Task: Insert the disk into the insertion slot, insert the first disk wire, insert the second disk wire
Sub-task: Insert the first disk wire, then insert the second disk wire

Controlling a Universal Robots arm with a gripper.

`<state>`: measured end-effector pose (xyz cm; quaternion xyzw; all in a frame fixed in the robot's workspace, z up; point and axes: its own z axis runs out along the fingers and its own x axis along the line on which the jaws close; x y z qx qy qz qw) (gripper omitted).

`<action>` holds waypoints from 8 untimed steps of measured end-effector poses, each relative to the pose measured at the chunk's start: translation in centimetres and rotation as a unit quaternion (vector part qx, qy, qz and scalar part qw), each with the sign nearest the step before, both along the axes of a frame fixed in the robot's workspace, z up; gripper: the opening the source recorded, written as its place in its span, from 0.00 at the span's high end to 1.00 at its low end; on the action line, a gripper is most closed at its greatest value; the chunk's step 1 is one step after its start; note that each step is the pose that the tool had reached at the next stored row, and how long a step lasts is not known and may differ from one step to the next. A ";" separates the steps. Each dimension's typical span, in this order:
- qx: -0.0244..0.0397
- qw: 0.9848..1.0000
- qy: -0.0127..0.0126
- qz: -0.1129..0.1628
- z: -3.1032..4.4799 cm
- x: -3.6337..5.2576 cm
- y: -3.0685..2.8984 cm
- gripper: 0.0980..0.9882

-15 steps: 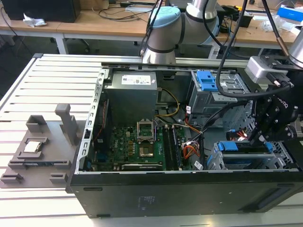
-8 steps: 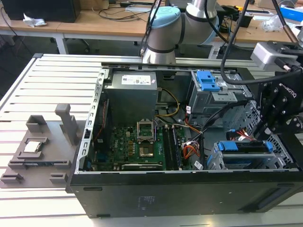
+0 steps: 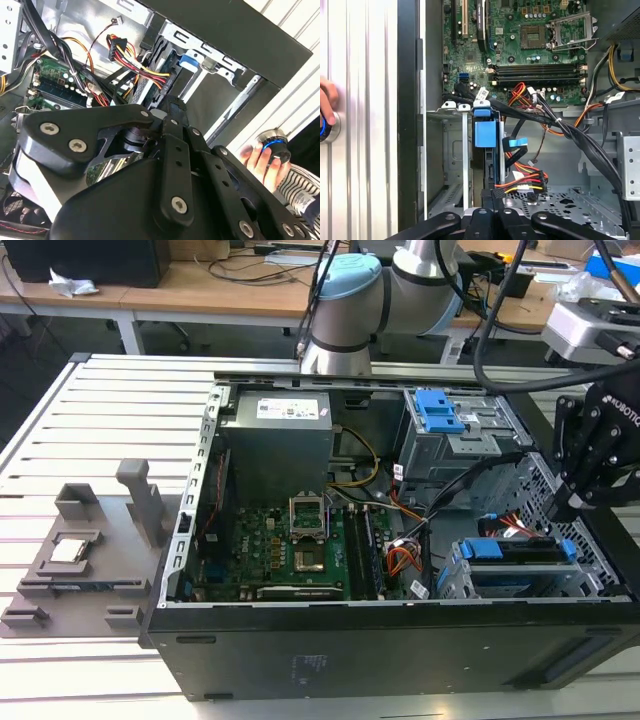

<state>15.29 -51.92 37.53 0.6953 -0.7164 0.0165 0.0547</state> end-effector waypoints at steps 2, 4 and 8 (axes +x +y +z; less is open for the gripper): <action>0.000 1.000 0.000 0.000 0.01 0.00 0.00 0.99; 0.000 1.000 0.000 0.000 0.03 0.00 0.00 0.99; 0.000 1.000 0.000 0.000 0.06 0.00 0.00 0.98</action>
